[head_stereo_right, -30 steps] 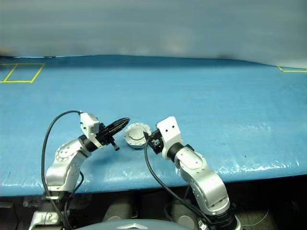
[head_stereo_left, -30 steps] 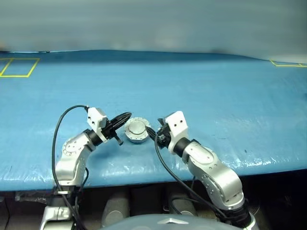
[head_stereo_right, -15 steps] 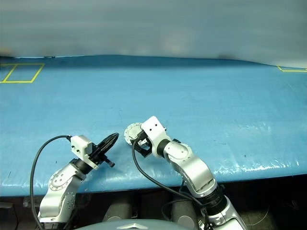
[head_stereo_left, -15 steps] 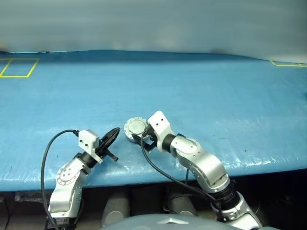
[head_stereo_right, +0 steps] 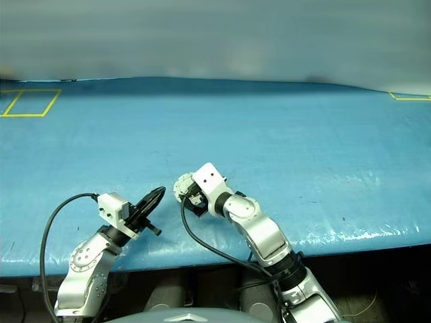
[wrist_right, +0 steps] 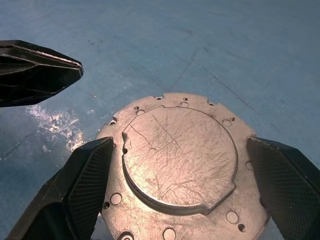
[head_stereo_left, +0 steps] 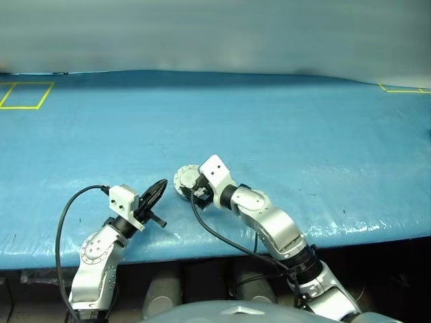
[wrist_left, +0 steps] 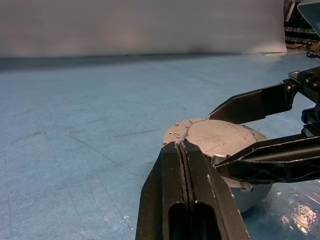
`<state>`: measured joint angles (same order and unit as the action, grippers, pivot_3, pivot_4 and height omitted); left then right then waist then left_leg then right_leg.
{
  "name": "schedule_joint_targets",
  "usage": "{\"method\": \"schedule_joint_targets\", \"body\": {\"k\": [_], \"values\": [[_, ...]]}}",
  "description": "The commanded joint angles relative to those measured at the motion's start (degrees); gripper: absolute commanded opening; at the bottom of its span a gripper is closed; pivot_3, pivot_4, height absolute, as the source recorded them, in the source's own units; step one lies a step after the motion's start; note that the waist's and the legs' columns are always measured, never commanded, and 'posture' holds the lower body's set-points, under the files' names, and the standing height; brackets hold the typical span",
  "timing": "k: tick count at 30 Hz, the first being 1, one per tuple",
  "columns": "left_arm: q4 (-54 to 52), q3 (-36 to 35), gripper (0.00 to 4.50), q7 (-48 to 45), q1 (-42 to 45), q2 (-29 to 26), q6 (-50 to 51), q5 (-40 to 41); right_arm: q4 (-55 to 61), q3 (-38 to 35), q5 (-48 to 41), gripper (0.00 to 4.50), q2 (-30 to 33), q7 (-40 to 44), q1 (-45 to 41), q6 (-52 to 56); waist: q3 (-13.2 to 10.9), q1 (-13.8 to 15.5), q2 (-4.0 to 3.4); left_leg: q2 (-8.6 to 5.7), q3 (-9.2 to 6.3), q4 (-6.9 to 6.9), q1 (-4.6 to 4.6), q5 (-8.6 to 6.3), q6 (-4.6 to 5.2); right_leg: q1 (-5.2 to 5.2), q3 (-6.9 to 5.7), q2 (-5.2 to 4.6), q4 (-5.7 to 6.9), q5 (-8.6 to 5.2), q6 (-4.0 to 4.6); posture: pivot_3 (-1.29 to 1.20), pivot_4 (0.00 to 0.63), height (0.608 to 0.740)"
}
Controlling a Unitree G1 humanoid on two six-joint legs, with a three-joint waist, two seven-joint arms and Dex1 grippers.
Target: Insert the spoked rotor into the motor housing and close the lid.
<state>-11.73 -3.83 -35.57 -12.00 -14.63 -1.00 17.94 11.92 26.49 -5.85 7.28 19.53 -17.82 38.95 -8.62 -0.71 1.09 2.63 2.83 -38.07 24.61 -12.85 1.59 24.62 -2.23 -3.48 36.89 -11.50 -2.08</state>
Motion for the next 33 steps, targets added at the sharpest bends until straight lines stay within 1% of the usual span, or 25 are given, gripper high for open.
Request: {"method": "schedule_joint_targets", "body": {"k": [1, 2, 4, 5, 12, 22, 25, 33], "values": [[-0.81, 0.33, 0.00, 0.20, -0.20, 0.12, -1.52, 0.28, 0.72, -0.10, 0.50, 4.09, -0.49, 0.75, -0.73, -1.42, 0.00, 0.00, 0.00, 0.00, 0.00, 0.00, 0.00, 0.00, 0.00, 0.00, 0.00, 0.00, 0.00, 0.00, 0.00, 0.00, 0.150, 0.740], [-0.76, 0.36, 0.00, 0.25, -0.22, 0.12, -1.54, 0.29, 0.73, -0.09, 0.68, 3.91, -0.50, 0.85, -0.74, -1.48, 0.00, 0.00, -0.01, 0.01, 0.00, 0.01, 0.00, 0.00, 0.00, 0.01, 0.00, 0.00, 0.00, 0.00, 0.00, 0.00, 0.150, 0.740], [-0.65, 0.47, 0.00, 0.31, -0.28, 0.13, -1.53, 0.36, 0.90, -0.14, 0.95, 3.24, -0.59, 1.03, -0.75, -1.49, 0.00, 0.00, -0.01, 0.01, 0.00, 0.01, 0.00, 0.00, 0.00, 0.01, 0.00, 0.00, 0.00, 0.00, 0.00, 0.00, 0.150, 0.740], [-0.54, 0.55, 0.00, 0.30, -0.28, 0.13, -1.52, 0.41, 1.11, -0.17, 1.07, 3.02, -0.64, 1.12, -0.79, -1.45, 0.00, 0.00, -0.01, 0.01, 0.01, 0.01, 0.00, 0.00, 0.00, 0.01, 0.00, -0.01, 0.00, 0.00, 0.00, 0.00, 0.150, 0.740], [0.40, 0.32, 0.00, 0.28, 0.46, -0.07, -1.56, 0.81, 3.56, -0.89, 0.77, 3.02, -0.54, 2.63, -3.23, 1.15, -0.02, -0.06, -0.03, 0.03, 0.01, 0.01, 0.03, 0.00, 0.00, 0.05, 0.00, -0.01, 0.00, 0.00, 0.01, 0.00, 0.150, 0.740], [0.78, 0.84, 0.00, -0.18, 0.91, -0.26, -1.15, 1.38, 3.20, -0.16, 0.51, 3.02, 1.25, 6.36, -5.81, 3.91, -0.03, -0.03, -0.04, 0.01, 0.03, 0.09, 0.05, 0.00, 0.00, 0.08, -0.01, -0.01, -0.02, -0.02, 0.03, 0.00, 0.150, 0.740], [0.86, 1.08, 0.00, -0.42, 0.89, -0.35, -0.93, 1.44, 3.35, -1.33, -0.79, 3.02, 1.09, 7.53, -6.85, 5.59, -0.03, -0.04, -0.05, 0.01, 0.02, 0.09, 0.05, 0.00, 0.00, 0.08, -0.02, -0.01, -0.02, -0.02, 0.04, 0.00, 0.150, 0.740], [1.39, 1.69, 0.00, -0.96, 1.26, -0.42, -0.74, 1.52, -0.05, -1.99, -1.05, 3.02, 2.09, 9.86, -8.42, 4.49, -0.04, -0.04, -0.06, 0.01, 0.02, 0.09, 0.06, 0.00, 0.00, 0.09, -0.02, -0.01, -0.02, -0.02, 0.04, 0.00, 0.150, 0.740]]}}
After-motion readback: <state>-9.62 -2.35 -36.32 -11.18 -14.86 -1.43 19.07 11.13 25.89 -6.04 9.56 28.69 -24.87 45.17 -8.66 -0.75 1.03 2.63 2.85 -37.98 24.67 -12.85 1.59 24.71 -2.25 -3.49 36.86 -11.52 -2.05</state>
